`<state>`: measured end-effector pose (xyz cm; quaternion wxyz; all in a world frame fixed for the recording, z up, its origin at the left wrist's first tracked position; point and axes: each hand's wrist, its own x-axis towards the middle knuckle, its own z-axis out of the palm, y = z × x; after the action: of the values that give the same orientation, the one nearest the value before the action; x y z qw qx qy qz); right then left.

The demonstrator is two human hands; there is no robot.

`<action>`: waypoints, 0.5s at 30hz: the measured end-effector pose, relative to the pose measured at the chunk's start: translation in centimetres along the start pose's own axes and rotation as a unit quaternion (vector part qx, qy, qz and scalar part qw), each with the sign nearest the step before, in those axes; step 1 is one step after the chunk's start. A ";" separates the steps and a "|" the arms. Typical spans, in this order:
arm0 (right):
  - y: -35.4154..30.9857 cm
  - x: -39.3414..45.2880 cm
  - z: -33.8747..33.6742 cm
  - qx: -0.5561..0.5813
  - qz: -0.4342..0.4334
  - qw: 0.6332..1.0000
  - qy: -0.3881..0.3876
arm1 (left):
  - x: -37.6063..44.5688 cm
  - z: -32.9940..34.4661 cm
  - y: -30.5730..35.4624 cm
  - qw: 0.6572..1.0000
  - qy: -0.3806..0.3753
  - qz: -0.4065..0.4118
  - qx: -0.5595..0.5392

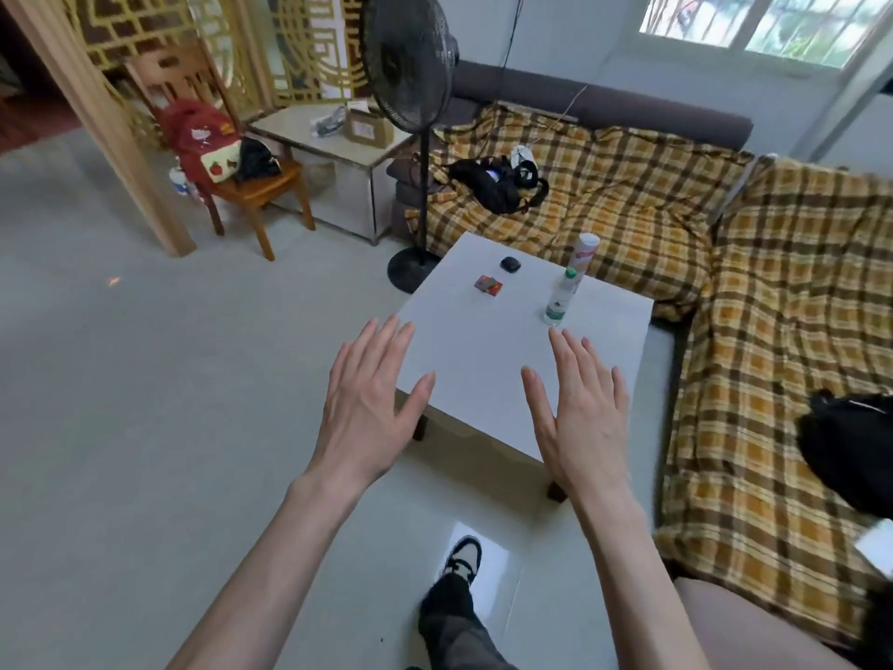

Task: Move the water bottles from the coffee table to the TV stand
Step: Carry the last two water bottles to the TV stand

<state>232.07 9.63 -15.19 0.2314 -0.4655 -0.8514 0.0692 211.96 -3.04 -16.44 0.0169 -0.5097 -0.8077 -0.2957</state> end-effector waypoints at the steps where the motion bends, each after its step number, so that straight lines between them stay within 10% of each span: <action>1: 0.8 1.1 0.5 0.002 0.011 1.000 0.006 | 1.6 1.0 0.0 1.000 -0.007 0.008 -0.001; 15: 9.3 17.4 6.7 0.016 0.113 0.993 0.009 | 23.7 12.2 3.5 0.995 -0.060 0.078 0.014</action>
<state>228.12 29.85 -18.45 0.2370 -0.5554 -0.7902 0.1047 206.83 23.34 -17.12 -0.0018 -0.5876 -0.7692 -0.2513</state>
